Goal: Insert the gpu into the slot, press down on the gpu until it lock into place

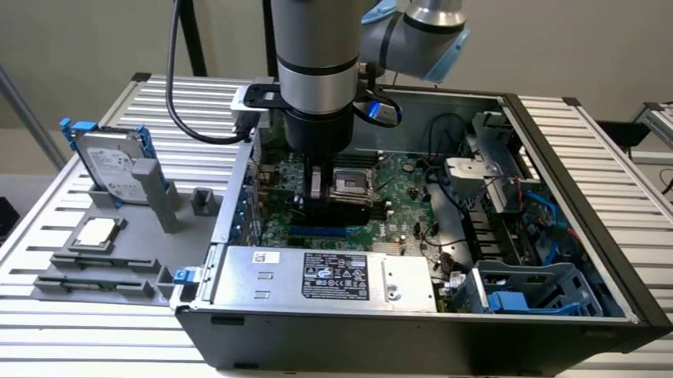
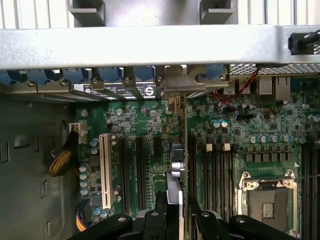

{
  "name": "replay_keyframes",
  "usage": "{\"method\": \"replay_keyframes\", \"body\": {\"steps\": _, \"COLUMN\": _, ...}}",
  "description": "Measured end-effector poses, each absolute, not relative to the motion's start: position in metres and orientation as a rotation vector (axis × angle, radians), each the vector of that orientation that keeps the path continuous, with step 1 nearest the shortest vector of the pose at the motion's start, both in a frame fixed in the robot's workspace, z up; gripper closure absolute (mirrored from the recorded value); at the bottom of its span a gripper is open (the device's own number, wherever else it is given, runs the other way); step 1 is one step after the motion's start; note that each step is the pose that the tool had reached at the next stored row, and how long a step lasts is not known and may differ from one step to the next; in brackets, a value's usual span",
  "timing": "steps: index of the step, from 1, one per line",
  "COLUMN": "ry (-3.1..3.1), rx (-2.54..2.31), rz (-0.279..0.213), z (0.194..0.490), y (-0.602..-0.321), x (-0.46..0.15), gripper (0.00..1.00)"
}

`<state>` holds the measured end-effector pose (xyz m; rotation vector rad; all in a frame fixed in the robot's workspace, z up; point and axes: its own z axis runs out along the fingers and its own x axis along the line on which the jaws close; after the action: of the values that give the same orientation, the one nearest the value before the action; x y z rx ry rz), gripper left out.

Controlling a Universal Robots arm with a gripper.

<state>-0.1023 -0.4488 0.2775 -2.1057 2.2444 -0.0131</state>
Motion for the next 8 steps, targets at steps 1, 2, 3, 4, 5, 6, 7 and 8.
{"method": "replay_keyframes", "body": {"steps": 1, "ry": 2.245, "rx": -2.106, "rz": -0.013, "z": 0.2775, "y": -0.4488, "x": -0.1024, "gripper": 0.73}}
{"method": "replay_keyframes", "body": {"steps": 2, "ry": 2.244, "rx": -2.106, "rz": -0.013, "z": 0.2774, "y": -0.4488, "x": -0.1023, "gripper": 0.73}}
{"method": "replay_keyframes", "body": {"steps": 3, "ry": 2.244, "rx": -2.105, "rz": -0.013, "z": 0.2773, "y": -0.4488, "x": -0.1024, "gripper": 0.73}}
{"method": "replay_keyframes", "body": {"steps": 4, "ry": 2.244, "rx": -2.105, "rz": -0.013, "z": 0.2773, "y": -0.4488, "x": -0.1023, "gripper": 0.73}}
{"method": "replay_keyframes", "body": {"steps": 5, "ry": 2.244, "rx": -2.105, "rz": -0.013, "z": 0.2773, "y": -0.4488, "x": -0.1023, "gripper": 0.73}}
{"method": "replay_keyframes", "body": {"steps": 6, "ry": 2.244, "rx": -2.105, "rz": -0.013, "z": 0.2773, "y": -0.4488, "x": -0.1023, "gripper": 0.73}}
{"method": "replay_keyframes", "body": {"steps": 7, "ry": 2.244, "rx": -2.106, "rz": -0.013, "z": 0.2773, "y": -0.4488, "x": -0.1023, "gripper": 0.73}}
{"method": "replay_keyframes", "body": {"steps": 8, "ry": 2.244, "rx": -2.105, "rz": -0.013, "z": 0.2771, "y": -0.4488, "x": -0.1023, "gripper": 0.73}}
